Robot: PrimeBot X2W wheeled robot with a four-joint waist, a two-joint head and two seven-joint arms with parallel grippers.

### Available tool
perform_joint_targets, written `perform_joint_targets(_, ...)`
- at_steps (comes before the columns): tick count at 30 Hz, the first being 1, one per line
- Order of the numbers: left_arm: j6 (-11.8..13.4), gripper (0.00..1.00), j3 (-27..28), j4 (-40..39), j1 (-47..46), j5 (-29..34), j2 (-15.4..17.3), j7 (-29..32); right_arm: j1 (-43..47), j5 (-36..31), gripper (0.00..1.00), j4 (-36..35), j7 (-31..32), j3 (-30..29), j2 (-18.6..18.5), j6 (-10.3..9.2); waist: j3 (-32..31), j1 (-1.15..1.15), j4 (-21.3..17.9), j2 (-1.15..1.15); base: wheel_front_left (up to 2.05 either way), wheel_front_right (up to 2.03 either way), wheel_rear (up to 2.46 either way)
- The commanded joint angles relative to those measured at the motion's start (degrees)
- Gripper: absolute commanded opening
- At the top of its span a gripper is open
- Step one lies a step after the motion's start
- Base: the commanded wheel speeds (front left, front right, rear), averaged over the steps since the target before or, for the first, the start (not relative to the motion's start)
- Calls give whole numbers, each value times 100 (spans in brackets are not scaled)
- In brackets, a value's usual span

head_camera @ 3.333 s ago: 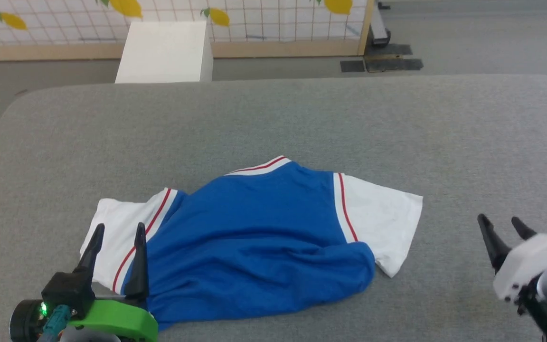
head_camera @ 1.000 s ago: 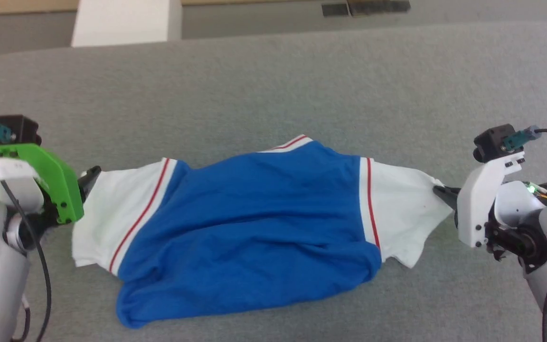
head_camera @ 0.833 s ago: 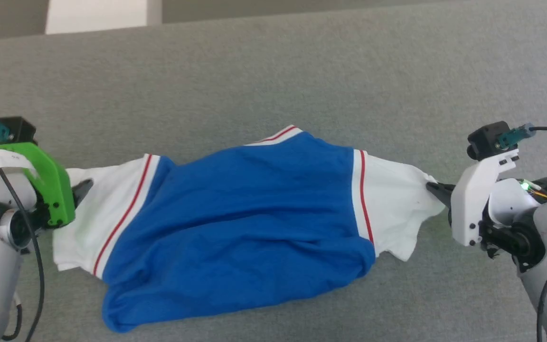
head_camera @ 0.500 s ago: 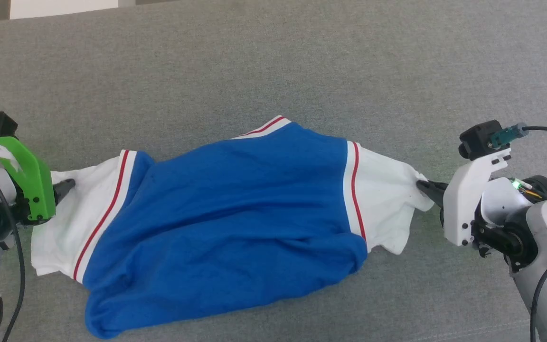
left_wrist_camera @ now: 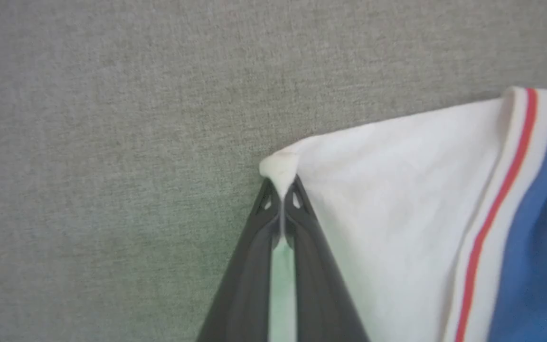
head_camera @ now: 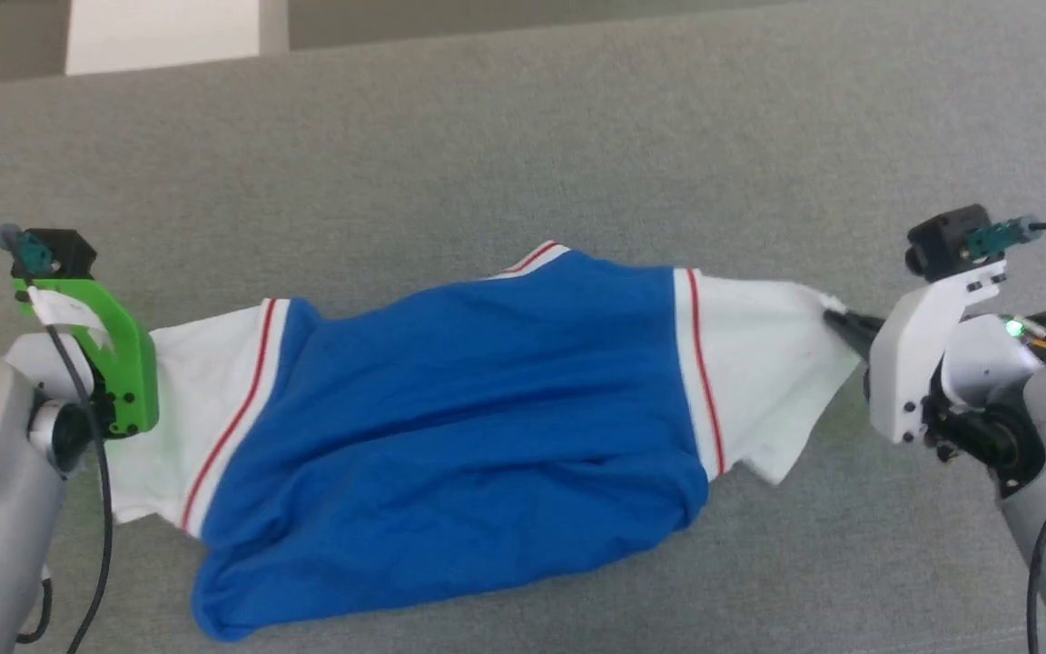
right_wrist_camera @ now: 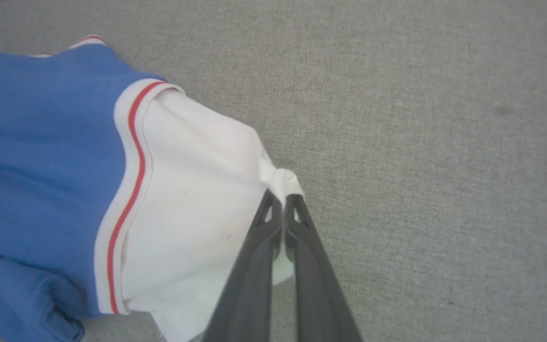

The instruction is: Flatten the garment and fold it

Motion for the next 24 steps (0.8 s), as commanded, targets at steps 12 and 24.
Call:
perform_joint_targets(12, 727, 0, 147, 293, -1703, 684, -98, -1391, -1499, -646, 0, 659, -739, -525, -25, -8, -793, 0, 280, 69, 0, 0, 0)
perform_joint_targets(24, 898, 0, 362, 353, -3891, 1062, 52, -2491, -4250, -1430, 0, 1422, -1666, -947, 115, -8, 586, 0, 155, 69, 0, 0, 0)
